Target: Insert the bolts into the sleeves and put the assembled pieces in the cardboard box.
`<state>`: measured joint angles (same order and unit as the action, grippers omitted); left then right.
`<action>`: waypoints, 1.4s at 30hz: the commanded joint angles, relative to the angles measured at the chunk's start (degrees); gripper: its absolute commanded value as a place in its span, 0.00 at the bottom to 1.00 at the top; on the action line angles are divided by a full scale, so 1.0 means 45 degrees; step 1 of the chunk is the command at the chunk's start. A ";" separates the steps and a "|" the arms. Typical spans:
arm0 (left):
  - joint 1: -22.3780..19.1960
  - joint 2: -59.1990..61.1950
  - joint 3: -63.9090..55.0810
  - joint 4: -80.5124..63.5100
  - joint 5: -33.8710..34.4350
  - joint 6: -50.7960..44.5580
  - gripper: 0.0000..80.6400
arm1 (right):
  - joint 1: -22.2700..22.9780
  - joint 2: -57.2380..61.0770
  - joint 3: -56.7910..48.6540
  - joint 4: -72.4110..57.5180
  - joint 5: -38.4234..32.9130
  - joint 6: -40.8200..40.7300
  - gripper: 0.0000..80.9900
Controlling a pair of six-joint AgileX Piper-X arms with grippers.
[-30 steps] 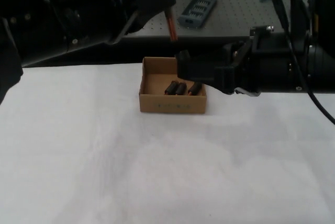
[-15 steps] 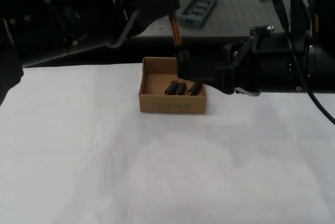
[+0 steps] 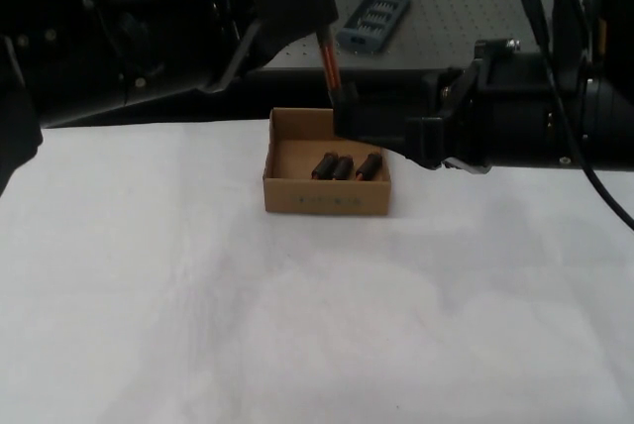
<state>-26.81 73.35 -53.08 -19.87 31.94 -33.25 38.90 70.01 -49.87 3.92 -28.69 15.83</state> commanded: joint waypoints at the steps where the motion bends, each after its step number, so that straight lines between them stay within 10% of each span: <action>1: 0.0032 -0.0141 -0.0105 -0.0165 0.0218 -0.0669 0.01 | -0.0050 -0.0013 -0.0036 -0.0376 0.0106 -0.0008 0.02; 42: 0.0032 -0.0141 -0.0105 -0.0165 0.2628 0.0007 0.01 | -0.0740 -0.0013 -0.0036 -0.1330 0.0442 0.0289 0.02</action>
<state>-26.81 73.35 -53.08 -19.96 39.05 -34.78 37.08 70.01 -49.65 -0.71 -30.33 17.03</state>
